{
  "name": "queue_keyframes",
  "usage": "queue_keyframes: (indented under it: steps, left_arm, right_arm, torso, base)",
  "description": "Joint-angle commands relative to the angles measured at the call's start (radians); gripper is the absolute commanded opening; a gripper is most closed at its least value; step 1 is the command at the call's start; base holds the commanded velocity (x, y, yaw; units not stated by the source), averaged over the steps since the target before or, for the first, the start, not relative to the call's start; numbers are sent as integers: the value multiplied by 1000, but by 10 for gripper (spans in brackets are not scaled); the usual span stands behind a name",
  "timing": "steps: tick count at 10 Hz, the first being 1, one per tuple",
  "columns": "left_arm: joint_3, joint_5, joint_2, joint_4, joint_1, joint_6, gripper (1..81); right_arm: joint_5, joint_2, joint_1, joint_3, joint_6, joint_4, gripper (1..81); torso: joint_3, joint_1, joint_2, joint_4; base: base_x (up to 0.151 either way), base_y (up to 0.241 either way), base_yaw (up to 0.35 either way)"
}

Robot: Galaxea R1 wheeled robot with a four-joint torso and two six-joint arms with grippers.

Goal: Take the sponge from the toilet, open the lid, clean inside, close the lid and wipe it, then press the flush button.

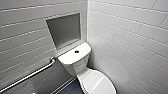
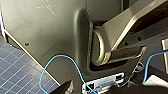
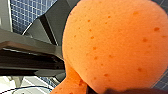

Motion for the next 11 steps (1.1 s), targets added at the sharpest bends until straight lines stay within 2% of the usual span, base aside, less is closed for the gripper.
queue_keyframes:
  steps: [1,3,4,5,8,9,11]
  left_arm:
    - [-27,78,31,-2,1,7,811]
    - [-61,78,49,-1,1,7,811]
    - [-84,78,61,1,3,7,811]
    - [-110,76,78,1,1,8,811]
    - [-144,76,103,1,1,10,811]
    - [-144,76,101,2,1,10,811]
    - [-145,73,98,1,1,10,811]
  right_arm:
    - [-75,88,-9,-122,-2,-22,10]
    - [-75,94,-4,-126,-2,-23,10]
    - [-76,105,-1,-135,-2,-25,10]
    - [-78,131,0,-165,-3,-26,10]
    - [-81,214,-8,-293,-5,-28,10]
    - [-81,223,-8,-305,-3,-28,10]
    - [-81,223,-5,-310,-2,-22,10]
  torso:
    - [100,-64,99,0]
    - [134,-100,156,0]
    - [263,-182,284,0]
    - [203,-143,222,0]
    - [317,-215,331,0]
    - [255,-239,367,0]
    - [285,-281,427,0]
  base:
    - [0,0,0]
    - [0,0,0]
    - [0,0,0]
    - [0,0,0]
    - [0,0,0]
    - [0,0,0]
    - [0,0,0]
